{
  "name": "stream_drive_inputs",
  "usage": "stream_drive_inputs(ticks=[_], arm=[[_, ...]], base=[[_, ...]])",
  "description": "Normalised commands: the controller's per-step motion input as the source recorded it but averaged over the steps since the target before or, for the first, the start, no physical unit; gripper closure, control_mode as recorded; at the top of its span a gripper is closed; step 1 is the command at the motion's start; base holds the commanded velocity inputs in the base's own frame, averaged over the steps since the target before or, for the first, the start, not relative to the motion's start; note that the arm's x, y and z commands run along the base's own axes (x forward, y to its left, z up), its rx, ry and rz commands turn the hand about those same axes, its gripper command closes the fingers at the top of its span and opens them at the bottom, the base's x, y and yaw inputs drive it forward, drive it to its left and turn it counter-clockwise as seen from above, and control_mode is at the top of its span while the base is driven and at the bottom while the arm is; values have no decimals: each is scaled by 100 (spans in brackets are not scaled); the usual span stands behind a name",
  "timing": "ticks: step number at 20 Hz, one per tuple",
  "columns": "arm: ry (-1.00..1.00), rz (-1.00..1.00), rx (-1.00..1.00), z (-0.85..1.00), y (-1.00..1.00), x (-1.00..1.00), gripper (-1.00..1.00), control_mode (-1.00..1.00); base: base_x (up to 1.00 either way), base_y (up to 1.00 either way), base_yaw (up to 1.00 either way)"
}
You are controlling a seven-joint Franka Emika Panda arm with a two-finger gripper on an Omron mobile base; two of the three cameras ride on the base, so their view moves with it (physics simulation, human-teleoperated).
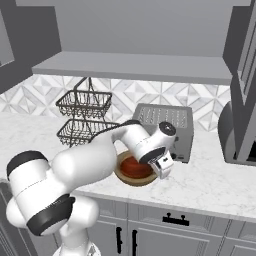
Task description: Pick up the bowls on the counter and stack them on top of one another in the open cabinet. Place the smaller bowl on top of the larger bowl.
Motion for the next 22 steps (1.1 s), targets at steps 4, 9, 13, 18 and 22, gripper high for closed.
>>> stream_drive_inputs(ticks=[4,9,13,18,22], arm=[[0,2,0,-8,-23,-4,-100,-100],[0,4,0,-33,0,0,-100,-100],[0,5,0,-35,-1,0,-100,-100],[0,4,0,-27,0,0,-100,-100],[0,4,0,-30,2,1,-100,-100]], base=[[0,0,0],[0,0,0],[0,0,0],[0,0,0],[0,0,0]])
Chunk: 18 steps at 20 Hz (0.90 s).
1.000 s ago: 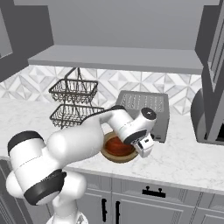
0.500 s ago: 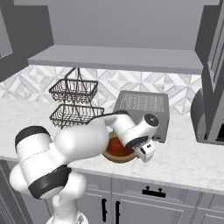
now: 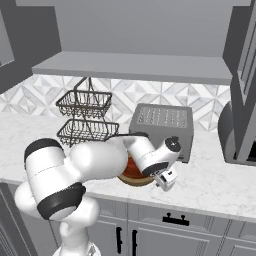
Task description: Pick up the bowls on the counter and stack them on top of one another in the open cabinet. Place the smaller bowl on top of the larger bowl.
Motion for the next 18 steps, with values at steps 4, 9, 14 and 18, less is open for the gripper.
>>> stream_drive_inputs(ticks=[4,9,14,18], arm=[[0,3,0,-24,8,5,-100,-100],[0,0,-2,-1,43,0,100,-100],[0,0,-2,0,36,0,100,-100],[-2,0,0,0,13,-9,100,-100]], base=[[0,0,0],[0,0,0],[0,0,0],[0,0,0]])
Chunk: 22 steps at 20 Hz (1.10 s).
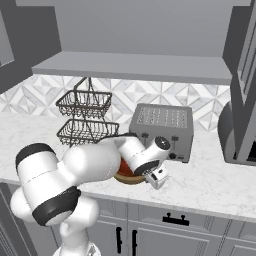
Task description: Pick up the bowls on the counter and stack them on top of one another in the open cabinet. Place the smaller bowl on top of the larger bowl.
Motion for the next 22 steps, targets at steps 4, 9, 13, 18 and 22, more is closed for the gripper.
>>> stream_drive_inputs(ticks=[4,9,13,18,22], arm=[[-15,0,0,11,0,-63,100,-100],[-11,-4,0,42,0,-56,100,-100],[-1,-8,0,75,0,-41,100,-100],[0,-4,0,78,0,-47,100,-100],[-5,-3,0,74,0,-37,100,-100]], base=[[0,0,0],[0,0,0],[0,0,0],[0,0,0],[0,0,0]])
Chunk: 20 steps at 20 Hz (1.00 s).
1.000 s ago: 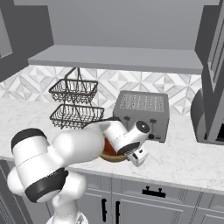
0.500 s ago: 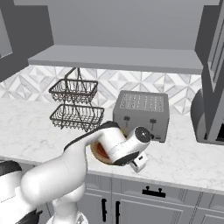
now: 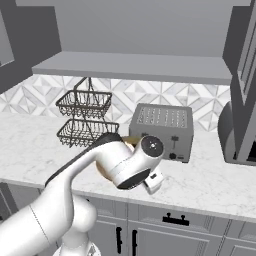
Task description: Pick up the bowls on the counter and stack them on top of one another in the open cabinet. Place the smaller bowl on top of the larger bowl.
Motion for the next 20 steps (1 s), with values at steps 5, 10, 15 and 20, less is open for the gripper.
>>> stream_drive_inputs(ticks=[5,10,15,20], arm=[[-14,-7,0,61,8,-27,100,-100],[-14,-8,2,60,28,-6,100,-100],[-17,-7,1,53,27,-13,100,-100],[-15,-6,0,58,25,-1,100,-100]], base=[[0,0,0],[0,0,0],[0,0,0],[0,0,0]])
